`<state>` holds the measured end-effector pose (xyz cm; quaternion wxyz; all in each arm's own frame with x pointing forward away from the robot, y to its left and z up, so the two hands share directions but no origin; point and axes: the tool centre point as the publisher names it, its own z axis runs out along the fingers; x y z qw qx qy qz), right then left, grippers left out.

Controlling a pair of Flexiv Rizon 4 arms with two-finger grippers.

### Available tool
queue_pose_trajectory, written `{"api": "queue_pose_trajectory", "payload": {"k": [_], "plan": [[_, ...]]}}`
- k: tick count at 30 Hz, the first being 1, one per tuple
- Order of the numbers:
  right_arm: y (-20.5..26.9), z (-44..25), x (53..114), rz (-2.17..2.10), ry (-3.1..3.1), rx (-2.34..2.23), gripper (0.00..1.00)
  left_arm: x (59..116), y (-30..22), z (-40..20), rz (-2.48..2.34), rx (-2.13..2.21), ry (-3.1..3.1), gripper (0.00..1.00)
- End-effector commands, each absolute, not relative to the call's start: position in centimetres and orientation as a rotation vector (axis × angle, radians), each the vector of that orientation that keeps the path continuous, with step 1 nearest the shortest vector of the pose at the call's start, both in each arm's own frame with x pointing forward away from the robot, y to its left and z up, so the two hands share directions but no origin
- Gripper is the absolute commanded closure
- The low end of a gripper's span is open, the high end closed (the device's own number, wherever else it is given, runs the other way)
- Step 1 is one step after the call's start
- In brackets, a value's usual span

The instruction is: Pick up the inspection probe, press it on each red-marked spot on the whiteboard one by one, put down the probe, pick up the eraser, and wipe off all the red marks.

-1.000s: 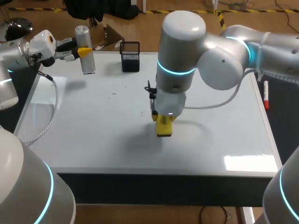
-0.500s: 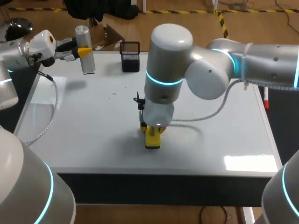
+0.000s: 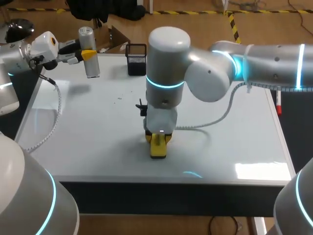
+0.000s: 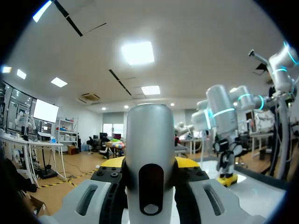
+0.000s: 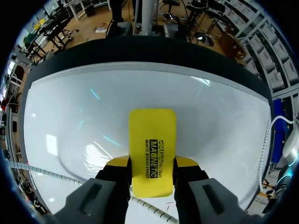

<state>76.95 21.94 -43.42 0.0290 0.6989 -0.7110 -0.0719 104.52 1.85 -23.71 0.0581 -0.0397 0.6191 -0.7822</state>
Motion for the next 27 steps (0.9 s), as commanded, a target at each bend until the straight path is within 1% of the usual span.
{"api": "queue_pose_trajectory", "payload": {"k": [1, 21, 27], "plan": [[20.7, -46.0, 77.0, -0.208, -2.201, 2.128, 1.0, 104.5, 1.8, -23.5, -2.368, -0.121, 1.879, 1.0], [14.0, -47.7, 76.9, -0.12, -2.276, 1.958, 1.0, 104.5, 1.8, -23.5, -2.368, -0.121, 1.879, 1.0], [12.9, -47.4, 77.2, -0.1, -2.284, 1.942, 1.0, 104.5, 1.8, -23.5, -2.368, -0.121, 1.879, 1.0]]}}
